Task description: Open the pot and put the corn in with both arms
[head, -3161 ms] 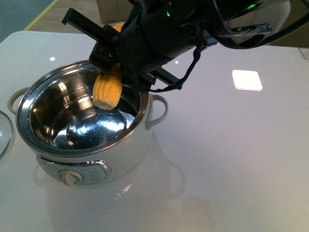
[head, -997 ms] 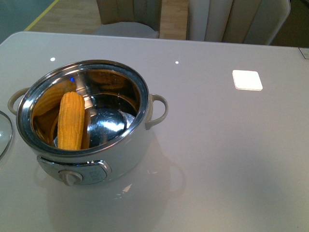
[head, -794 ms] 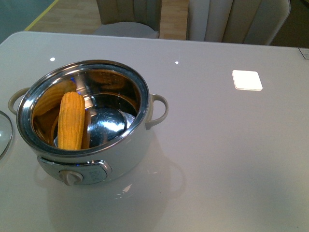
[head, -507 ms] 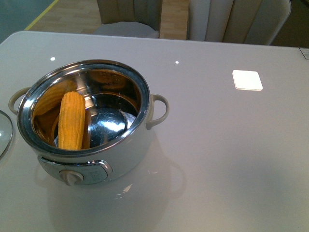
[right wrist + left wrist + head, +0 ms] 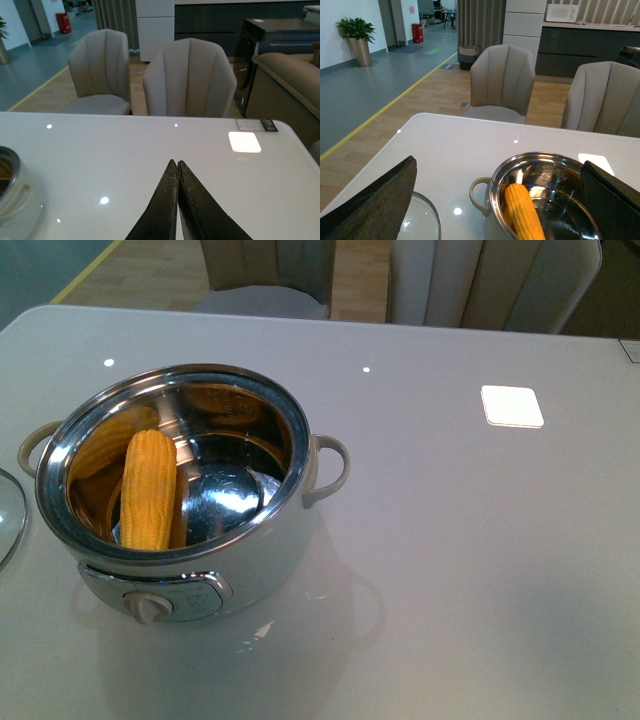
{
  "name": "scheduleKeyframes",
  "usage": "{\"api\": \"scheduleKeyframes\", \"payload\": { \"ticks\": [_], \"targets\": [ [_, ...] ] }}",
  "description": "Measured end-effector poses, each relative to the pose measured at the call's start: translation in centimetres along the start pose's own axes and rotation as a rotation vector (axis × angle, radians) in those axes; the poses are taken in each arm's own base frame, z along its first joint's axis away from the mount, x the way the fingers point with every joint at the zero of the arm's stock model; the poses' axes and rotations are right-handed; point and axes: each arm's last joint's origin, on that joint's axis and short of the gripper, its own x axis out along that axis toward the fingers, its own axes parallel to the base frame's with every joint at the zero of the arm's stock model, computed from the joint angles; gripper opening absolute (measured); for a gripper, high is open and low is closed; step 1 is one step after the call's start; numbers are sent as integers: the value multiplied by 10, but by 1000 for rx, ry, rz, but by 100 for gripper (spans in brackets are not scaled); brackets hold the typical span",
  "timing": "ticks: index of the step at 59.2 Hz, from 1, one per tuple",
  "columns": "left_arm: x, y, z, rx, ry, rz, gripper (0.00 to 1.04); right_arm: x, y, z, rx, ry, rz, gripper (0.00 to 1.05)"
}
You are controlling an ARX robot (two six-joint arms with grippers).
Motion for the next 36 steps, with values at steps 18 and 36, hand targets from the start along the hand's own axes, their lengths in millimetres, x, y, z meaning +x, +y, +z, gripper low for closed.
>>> {"api": "scheduleKeyframes", "payload": {
  "ticks": [18,36],
  "targets": [
    [0,0,0,0,1,1,98,-14,0,-10,0,-6,-2,2],
    [0,0,0,0,1,0,98,-16,0,-9,0,-25,-2,2]
  ]
}}
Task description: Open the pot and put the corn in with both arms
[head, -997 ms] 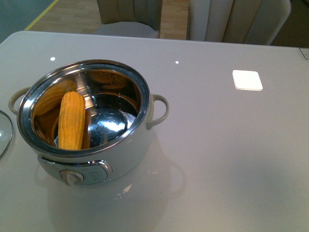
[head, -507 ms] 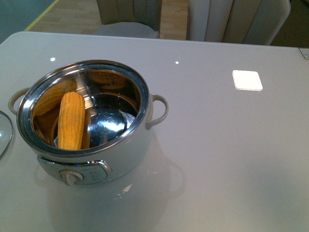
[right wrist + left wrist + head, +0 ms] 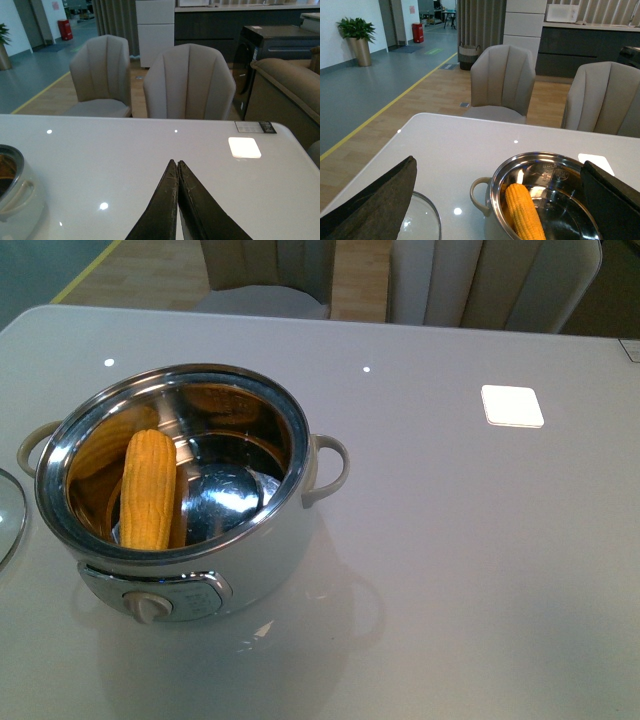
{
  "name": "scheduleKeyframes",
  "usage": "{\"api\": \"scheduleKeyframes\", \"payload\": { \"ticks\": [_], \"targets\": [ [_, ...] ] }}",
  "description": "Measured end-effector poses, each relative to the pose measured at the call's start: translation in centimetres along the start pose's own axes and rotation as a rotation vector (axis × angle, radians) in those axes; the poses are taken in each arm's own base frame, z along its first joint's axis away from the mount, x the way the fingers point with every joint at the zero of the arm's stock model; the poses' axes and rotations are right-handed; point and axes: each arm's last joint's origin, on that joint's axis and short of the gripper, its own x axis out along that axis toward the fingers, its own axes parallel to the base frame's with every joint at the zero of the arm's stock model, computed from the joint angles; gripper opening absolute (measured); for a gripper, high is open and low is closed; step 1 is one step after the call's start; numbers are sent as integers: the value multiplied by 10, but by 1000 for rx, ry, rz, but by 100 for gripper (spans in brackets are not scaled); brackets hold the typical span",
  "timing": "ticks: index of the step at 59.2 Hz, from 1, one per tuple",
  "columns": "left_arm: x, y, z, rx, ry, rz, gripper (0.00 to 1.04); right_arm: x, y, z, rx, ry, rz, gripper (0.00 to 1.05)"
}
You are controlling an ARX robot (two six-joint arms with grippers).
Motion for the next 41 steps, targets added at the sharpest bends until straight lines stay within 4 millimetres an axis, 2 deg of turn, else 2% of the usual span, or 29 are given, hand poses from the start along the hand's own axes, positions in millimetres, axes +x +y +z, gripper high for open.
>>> {"api": "scheduleKeyframes", "payload": {
  "ticks": [2,5,12,16,32,34,41],
  "targets": [
    [0,0,0,0,0,0,98,0,0,0,0,0,0,2],
    [0,0,0,0,0,0,98,0,0,0,-1,0,0,10],
    [0,0,0,0,0,0,98,0,0,0,-1,0,0,31],
    [0,0,0,0,0,0,98,0,0,0,-1,0,0,47],
    [0,0,0,0,0,0,98,0,0,0,-1,0,0,93],
    [0,0,0,0,0,0,98,0,0,0,-1,0,0,97],
    [0,0,0,0,0,0,98,0,0,0,-1,0,0,96]
  ]
}}
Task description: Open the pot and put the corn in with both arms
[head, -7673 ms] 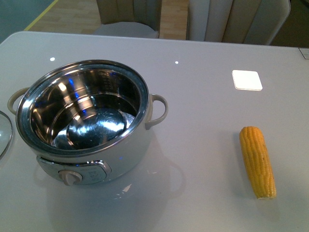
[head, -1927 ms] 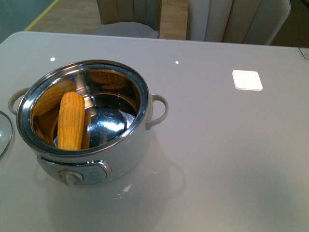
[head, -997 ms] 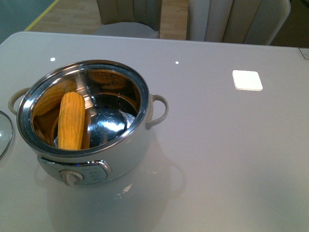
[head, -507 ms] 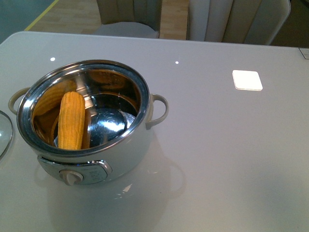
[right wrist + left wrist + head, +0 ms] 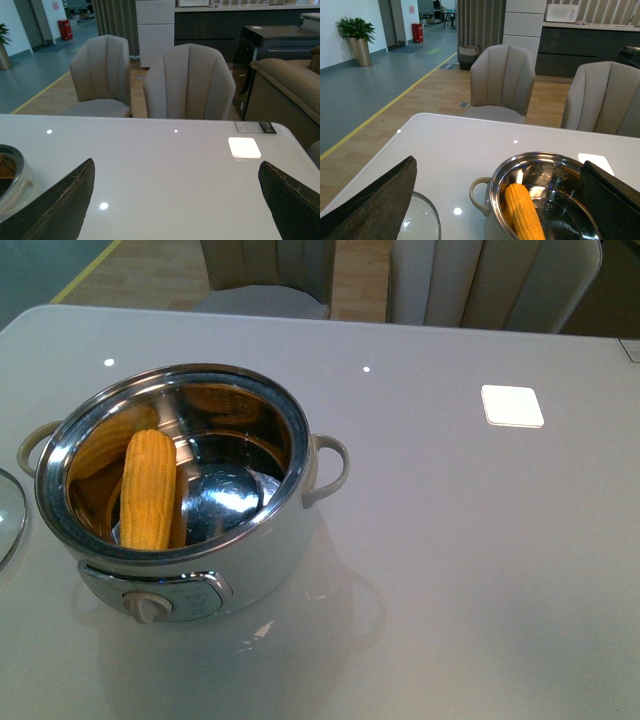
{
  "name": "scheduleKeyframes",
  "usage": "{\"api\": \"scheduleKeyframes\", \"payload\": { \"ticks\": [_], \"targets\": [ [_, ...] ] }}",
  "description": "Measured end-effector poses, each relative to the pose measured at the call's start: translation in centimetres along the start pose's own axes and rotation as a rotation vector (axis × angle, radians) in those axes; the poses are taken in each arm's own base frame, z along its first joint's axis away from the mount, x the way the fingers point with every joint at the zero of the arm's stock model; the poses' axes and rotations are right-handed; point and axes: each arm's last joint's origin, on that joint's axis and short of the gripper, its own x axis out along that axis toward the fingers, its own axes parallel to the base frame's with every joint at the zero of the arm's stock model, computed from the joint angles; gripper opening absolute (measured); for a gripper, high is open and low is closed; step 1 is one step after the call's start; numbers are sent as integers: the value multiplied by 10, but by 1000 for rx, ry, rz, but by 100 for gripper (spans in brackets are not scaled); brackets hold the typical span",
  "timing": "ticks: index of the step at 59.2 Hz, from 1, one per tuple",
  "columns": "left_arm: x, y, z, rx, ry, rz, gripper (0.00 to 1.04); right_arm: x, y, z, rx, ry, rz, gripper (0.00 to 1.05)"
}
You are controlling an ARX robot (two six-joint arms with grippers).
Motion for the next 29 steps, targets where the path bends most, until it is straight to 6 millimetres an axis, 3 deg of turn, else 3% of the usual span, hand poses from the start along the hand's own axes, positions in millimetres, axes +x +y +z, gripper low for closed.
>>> {"api": "scheduleKeyframes", "payload": {
  "ticks": [29],
  "targets": [
    [0,0,0,0,0,0,98,0,0,0,0,0,0,96]
  ]
}}
